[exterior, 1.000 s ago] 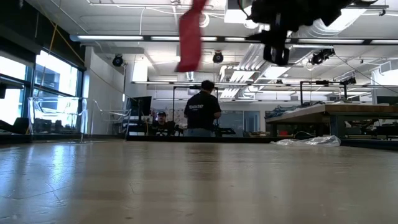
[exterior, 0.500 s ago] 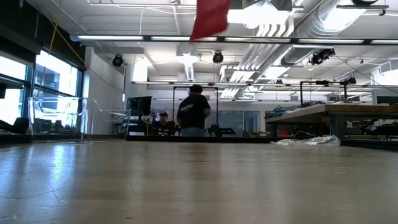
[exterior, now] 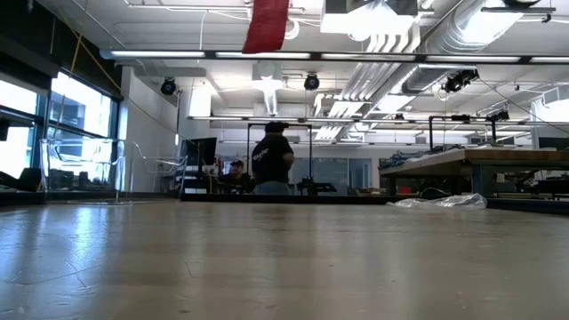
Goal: Roll bandage
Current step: Roll the red bandage
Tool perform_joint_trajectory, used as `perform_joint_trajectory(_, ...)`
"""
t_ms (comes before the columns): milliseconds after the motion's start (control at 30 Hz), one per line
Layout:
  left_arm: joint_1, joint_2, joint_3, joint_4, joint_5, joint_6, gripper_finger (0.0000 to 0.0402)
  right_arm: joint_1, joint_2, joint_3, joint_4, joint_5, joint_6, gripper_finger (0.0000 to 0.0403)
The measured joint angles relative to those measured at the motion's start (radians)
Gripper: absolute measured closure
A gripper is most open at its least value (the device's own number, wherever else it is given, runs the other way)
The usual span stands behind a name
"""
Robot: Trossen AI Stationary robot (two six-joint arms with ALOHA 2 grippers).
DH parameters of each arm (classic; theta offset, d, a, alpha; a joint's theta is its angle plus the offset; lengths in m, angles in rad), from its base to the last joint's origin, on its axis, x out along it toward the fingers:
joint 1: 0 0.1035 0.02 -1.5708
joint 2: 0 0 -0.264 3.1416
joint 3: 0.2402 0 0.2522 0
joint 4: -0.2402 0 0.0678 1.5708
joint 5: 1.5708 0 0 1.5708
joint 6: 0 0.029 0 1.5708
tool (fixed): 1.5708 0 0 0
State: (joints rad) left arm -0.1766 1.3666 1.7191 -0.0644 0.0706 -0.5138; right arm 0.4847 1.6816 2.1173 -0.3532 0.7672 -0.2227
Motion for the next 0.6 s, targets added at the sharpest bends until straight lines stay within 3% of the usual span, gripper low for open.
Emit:
perform_joint_trajectory(67,-0.015,-0.014,0.0,-0.006,0.005,0.001,0.0387,0.01,0.057,0.089,-0.031,0.045,-0.03,0.0261)
perform_joint_trajectory(200,-0.046,-0.026,0.0,-0.049,0.008,0.0,0.0387,0.003,0.161,0.234,-0.094,0.039,-0.01,0.0256)
perform_joint_trajectory(467,-0.11,-0.037,0.0,-0.111,0.009,0.012,0.0387,-0.026,0.199,0.192,-0.031,-0.056,0.082,0.0216)
perform_joint_trajectory(600,-0.127,-0.036,0.0,-0.132,0.007,0.018,0.0387,-0.029,0.217,0.192,-0.004,-0.042,0.046,0.0229)
